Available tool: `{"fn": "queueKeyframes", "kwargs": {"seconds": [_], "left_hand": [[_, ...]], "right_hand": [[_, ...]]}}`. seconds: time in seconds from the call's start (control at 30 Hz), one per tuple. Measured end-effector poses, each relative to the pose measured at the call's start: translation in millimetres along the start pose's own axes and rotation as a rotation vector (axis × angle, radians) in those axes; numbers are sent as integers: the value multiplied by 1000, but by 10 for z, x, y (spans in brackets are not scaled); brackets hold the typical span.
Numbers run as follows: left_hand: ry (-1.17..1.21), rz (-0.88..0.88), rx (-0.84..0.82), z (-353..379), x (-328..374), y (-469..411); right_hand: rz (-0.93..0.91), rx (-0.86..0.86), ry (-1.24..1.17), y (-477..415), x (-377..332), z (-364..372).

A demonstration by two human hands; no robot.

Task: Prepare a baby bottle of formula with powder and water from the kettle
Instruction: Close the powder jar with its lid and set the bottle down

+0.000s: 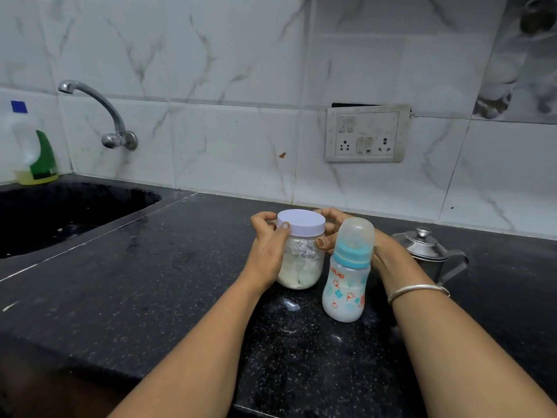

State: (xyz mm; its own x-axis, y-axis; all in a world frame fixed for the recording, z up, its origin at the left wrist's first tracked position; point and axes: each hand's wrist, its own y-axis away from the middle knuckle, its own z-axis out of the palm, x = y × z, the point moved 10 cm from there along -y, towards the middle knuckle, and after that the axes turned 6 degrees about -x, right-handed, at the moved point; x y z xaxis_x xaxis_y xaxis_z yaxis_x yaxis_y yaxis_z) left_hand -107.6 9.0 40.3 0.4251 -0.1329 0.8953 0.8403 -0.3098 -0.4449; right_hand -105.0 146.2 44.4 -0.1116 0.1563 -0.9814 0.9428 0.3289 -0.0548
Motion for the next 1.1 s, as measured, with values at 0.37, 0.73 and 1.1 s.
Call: {"fn": "queueKeyframes", "kwargs": {"seconds": [0.37,0.73,1.1], "left_hand": [[32,-5,-6,10,10,6],[6,-7,-31,18,10,15],[-50,18,-56,68,67,46]], "right_hand": [[-3,-15,41,37,-42,47],[-7,-23,38,71,-78,79],[-34,-71,85,73,-88,121]]}}
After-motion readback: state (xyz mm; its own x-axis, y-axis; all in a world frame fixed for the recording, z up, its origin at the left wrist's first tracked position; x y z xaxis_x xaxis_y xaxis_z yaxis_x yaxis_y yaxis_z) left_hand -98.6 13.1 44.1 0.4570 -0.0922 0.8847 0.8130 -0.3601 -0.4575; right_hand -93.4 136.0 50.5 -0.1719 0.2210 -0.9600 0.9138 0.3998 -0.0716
